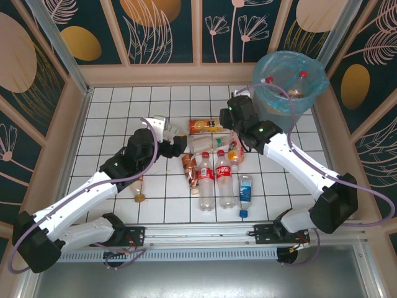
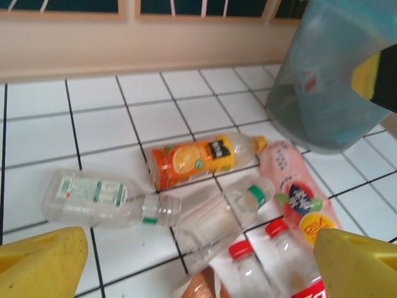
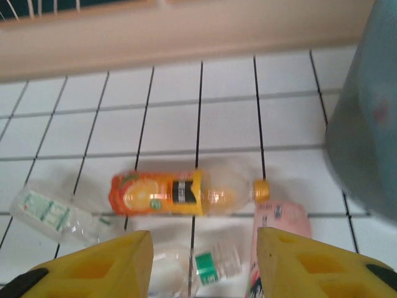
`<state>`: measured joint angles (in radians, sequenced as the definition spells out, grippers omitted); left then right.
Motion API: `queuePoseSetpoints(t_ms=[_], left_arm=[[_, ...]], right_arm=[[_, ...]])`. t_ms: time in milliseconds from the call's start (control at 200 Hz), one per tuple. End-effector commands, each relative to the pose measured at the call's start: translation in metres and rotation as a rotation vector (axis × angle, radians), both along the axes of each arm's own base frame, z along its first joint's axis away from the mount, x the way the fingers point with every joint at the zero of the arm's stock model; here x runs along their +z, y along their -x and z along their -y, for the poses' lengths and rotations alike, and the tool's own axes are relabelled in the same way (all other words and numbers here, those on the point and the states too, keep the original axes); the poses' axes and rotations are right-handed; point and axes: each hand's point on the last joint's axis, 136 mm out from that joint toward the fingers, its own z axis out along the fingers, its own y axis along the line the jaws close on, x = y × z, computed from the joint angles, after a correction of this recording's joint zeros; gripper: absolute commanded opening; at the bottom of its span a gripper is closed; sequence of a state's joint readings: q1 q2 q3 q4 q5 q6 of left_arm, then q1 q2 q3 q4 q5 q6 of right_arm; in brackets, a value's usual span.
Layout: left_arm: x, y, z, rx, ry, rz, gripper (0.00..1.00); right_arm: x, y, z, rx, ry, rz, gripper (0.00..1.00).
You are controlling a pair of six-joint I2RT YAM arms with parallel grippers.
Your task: Put the plastic bottles in the bin
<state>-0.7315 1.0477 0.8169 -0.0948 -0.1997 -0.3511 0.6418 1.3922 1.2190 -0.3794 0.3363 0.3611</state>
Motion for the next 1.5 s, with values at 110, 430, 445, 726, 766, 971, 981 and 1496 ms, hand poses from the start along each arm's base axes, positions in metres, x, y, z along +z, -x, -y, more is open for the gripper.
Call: queuePoseSetpoints(t_ms=[110, 430, 445, 726, 766, 971, 981, 1496], left_arm=[[-0.044, 0.008, -0.009, 0.036, -0.015, -0.108, 0.93], [-0.073, 0.015, 0.006, -0.042, -0.025, -0.193, 0.94], [-0.074, 0.016, 0.007, -0.049, -0.024, -0.198, 0.94], [-0.090, 0.024, 0.013, -0.094, -0.032, -0.249, 0.94], [-0.089, 0.024, 0.012, -0.092, -0.029, -0.246, 0.94], [-0.085, 0.025, 0.008, -0.085, -0.027, -0.227, 0.94], [-0.084, 0.025, 0.008, -0.084, -0.026, -0.225, 0.94], [-0.073, 0.025, 0.000, -0.064, -0.024, -0.181, 0.94]], right_arm=[[-0.049, 0.030, -0.020, 0.047, -0.098, -0.188, 0.40], [-0.132, 0.049, -0.030, 0.066, 0.040, -0.454, 0.39], [-0.135, 0.049, -0.030, 0.065, 0.048, -0.461, 0.39], [-0.176, 0.050, -0.028, 0.061, 0.143, -0.563, 0.40], [-0.179, 0.050, -0.029, 0.061, 0.148, -0.568, 0.40], [-0.192, 0.046, -0.029, 0.054, 0.180, -0.593, 0.42], [-0.193, 0.047, -0.029, 0.054, 0.183, -0.595, 0.42], [-0.199, 0.045, -0.035, 0.076, 0.209, -0.637, 0.44]])
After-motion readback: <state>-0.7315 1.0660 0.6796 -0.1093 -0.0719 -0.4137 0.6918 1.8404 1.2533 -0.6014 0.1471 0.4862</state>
